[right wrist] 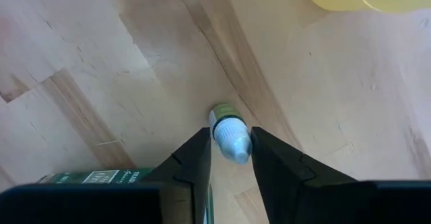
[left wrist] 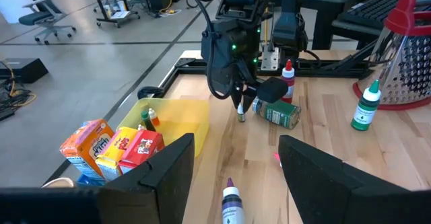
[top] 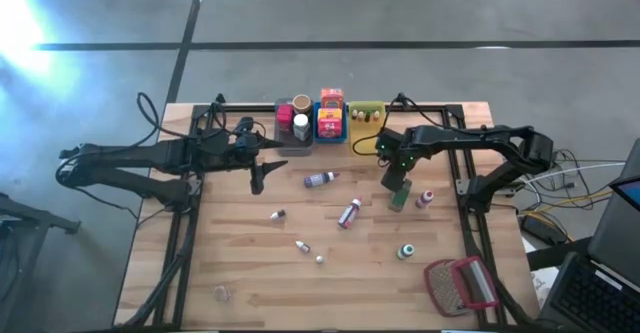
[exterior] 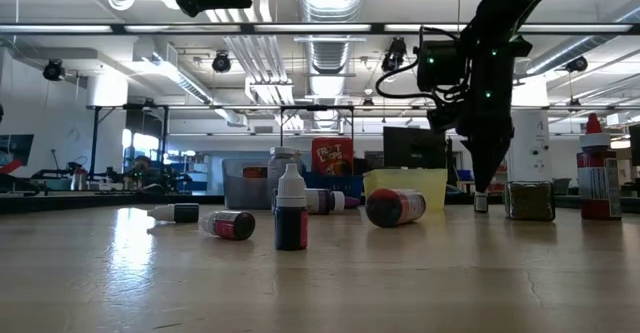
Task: Pick & Place Kitchen Items
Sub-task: Put the small green food coloring bottle into the yellow bin
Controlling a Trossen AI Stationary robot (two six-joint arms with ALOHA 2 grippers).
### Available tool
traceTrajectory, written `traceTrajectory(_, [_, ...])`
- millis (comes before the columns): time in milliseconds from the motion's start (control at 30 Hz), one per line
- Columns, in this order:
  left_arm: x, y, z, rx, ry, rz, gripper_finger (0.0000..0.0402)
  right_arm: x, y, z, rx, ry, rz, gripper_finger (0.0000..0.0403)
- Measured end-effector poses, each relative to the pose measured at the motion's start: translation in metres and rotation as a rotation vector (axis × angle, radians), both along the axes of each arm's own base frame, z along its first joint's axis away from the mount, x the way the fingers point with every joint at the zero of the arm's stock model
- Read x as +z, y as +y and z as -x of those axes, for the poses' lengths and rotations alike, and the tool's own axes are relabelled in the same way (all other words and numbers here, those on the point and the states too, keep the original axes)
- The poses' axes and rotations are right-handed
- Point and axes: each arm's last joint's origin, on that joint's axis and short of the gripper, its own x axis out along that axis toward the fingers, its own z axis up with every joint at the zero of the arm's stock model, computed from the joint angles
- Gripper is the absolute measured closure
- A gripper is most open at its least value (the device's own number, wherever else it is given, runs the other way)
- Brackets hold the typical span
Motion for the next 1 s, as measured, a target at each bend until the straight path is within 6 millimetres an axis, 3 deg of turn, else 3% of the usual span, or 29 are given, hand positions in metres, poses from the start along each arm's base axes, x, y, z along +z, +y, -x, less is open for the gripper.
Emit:
traceTrajectory(200, [0.0, 0.0, 0.0, 0.0, 0.0, 0.0, 0.0179, -0.0009, 0.0003, 0.0008, 0.001, 0.005, -0.002, 0.0298])
traceTrajectory(567, [0.0, -0.0001, 0.0, 0.0, 0.0, 0.0, 0.0179, -0.001, 0.0002, 0.0003, 0.016, 0.0, 0.001, 0.0344])
traceTrajectory(1000, [0.0, 0.0, 0.0, 0.0, 0.0, 0.0, 0.0179, 0.0004, -0.0002, -0.0007, 0.028, -0.003, 0.004, 0.0345])
